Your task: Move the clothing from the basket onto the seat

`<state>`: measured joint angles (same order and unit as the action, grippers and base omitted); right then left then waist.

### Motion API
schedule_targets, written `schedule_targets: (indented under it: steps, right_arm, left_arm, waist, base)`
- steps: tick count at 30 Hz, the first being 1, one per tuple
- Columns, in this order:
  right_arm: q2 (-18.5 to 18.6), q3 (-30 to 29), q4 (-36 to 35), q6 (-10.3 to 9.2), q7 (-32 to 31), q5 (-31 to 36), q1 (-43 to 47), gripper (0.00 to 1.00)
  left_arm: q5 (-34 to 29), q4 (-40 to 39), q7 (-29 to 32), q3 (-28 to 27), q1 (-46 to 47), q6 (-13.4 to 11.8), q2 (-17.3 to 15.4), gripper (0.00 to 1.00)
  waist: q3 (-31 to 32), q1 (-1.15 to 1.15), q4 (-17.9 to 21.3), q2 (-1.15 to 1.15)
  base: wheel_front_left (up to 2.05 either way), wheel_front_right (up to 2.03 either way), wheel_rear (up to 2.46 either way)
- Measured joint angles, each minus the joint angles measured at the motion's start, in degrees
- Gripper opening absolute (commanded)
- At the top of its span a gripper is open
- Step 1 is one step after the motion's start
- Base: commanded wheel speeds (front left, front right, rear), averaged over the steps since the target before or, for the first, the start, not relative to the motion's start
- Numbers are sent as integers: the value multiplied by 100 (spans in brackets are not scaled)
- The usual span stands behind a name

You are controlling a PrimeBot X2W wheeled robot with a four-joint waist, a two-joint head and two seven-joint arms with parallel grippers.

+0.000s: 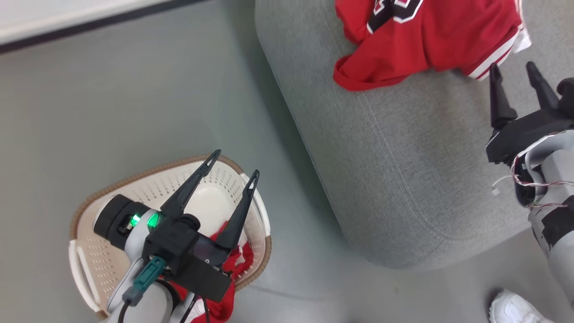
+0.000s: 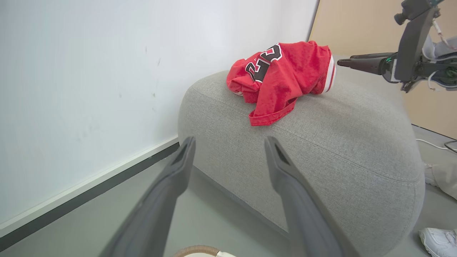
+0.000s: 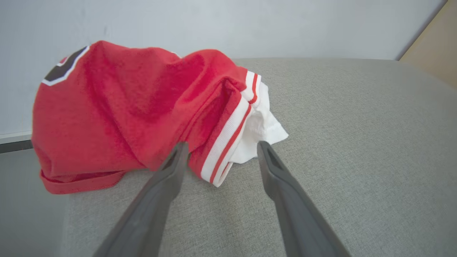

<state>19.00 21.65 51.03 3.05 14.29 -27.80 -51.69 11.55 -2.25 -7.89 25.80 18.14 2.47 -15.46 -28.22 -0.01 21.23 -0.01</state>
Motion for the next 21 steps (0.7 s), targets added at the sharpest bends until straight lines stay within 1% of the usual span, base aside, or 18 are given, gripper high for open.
schedule_targets:
  steps: [7,12,15,21]
  right_arm:
    - [-75,123,-320,18,1,122,167,100]
    - [-320,218,-560,-9,15,194,375,100]
    - [-455,286,-724,-62,16,266,613,100]
    - [-644,416,-1061,-189,18,336,1148,100]
  left_arm:
    - [247,385,-259,-252,-44,-116,135,100]
    - [372,688,-382,-568,-194,-302,141,100]
    - [550,877,-439,-767,-350,-403,140,100]
    - [714,1190,-524,-1100,-738,-558,141,100]
  waist:
    - [525,-1,-151,0]
    - [900,0,-319,0]
    - [1125,-1,-438,0]
    - [1583,-1,-693,0]
  base:
    - [0,0,0]
    - [0,0,0]
    - [0,0,0]
    - [0,0,0]
